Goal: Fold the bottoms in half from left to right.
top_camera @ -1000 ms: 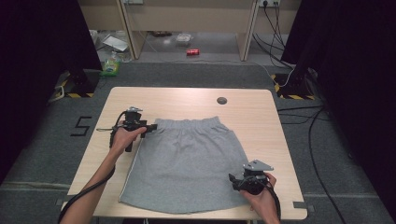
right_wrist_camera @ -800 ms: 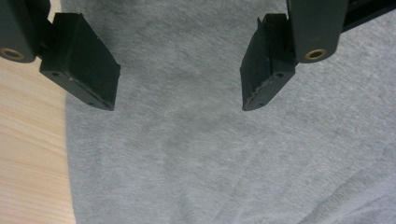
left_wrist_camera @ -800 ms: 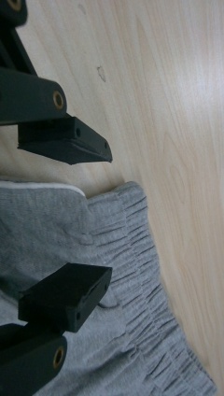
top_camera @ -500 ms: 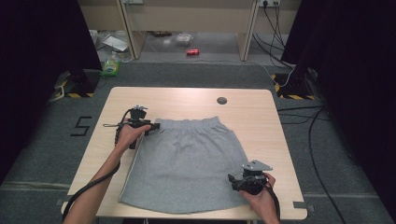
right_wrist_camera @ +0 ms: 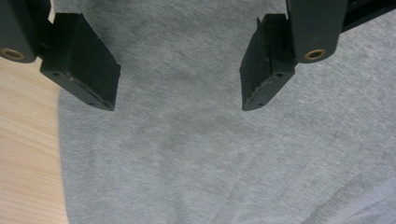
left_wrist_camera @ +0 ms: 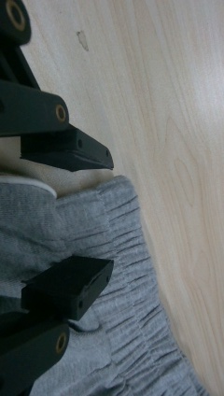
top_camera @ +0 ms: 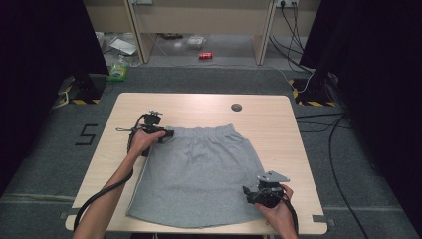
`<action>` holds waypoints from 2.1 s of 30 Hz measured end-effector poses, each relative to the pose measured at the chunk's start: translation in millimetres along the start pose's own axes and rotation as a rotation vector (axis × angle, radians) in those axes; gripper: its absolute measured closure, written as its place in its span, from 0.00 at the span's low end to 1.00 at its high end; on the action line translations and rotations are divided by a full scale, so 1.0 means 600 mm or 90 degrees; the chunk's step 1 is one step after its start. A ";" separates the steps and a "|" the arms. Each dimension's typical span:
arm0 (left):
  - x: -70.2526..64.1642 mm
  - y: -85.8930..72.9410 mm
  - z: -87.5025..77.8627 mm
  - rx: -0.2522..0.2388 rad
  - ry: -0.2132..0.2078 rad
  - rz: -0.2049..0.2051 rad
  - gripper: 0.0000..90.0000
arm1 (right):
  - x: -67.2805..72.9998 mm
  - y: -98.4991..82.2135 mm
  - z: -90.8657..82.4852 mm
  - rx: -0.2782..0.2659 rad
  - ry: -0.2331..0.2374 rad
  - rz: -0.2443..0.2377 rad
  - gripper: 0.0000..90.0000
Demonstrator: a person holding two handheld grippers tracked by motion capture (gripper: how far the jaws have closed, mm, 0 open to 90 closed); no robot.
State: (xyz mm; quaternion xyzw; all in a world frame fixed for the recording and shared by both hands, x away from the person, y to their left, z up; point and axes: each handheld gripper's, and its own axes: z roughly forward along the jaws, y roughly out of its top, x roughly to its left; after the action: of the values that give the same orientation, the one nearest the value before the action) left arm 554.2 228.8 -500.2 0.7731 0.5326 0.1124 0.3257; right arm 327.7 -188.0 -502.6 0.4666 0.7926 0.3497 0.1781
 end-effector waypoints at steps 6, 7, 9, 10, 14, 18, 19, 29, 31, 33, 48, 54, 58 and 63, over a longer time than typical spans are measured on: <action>-0.009 0.007 0.002 0.018 0.014 0.013 0.63 | 0.004 0.001 -0.003 -0.003 0.003 -0.002 0.32; -0.010 0.007 0.002 0.019 0.013 0.012 0.66 | 0.005 0.001 -0.003 -0.005 0.004 -0.003 0.32; -0.011 0.008 0.003 0.020 0.008 0.012 0.71 | 0.007 0.002 -0.003 -0.005 0.005 -0.003 0.32; -0.010 0.008 0.003 0.021 0.005 0.010 0.74 | 0.007 0.003 -0.002 -0.007 0.006 -0.007 0.32; -0.008 0.008 0.003 0.021 -0.004 0.003 0.80 | 0.016 0.008 0.001 -0.013 0.017 -0.005 0.33; -0.008 0.009 0.004 0.022 -0.005 0.003 0.82 | 0.036 0.018 0.006 -0.022 0.032 -0.013 0.34; -0.008 0.009 0.004 0.022 -0.005 0.001 0.82 | 0.047 0.023 0.011 -0.024 0.041 -0.015 0.34; -0.011 0.012 0.004 0.030 0.002 0.004 0.83 | 0.121 0.055 0.046 -0.039 0.092 -0.053 0.35; -0.012 0.013 0.004 0.033 0.005 0.011 0.83 | 0.141 0.063 0.055 -0.040 0.106 -0.062 0.36; -0.013 0.013 0.004 0.036 0.008 0.015 0.83 | 0.160 0.071 0.065 -0.041 0.120 -0.075 0.36; -0.014 0.016 0.005 0.042 0.010 0.020 0.83 | 0.291 0.112 0.111 -0.034 0.206 -0.129 0.38; -0.013 0.016 0.005 0.043 0.008 0.021 0.82 | 0.345 0.119 0.133 -0.027 0.242 -0.164 0.38; -0.013 0.016 0.005 0.043 0.008 0.023 0.82 | 0.375 0.119 0.144 -0.019 0.254 -0.195 0.37; -0.013 0.016 0.005 0.043 0.008 0.024 0.82 | 0.401 0.122 0.150 -0.016 0.266 -0.201 0.37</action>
State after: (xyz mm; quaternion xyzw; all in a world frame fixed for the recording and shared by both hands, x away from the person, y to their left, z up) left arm 559.6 218.6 -495.2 0.7929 0.5231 0.1053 0.2942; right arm 306.9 78.4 -501.5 0.2525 0.8708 0.4163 0.0683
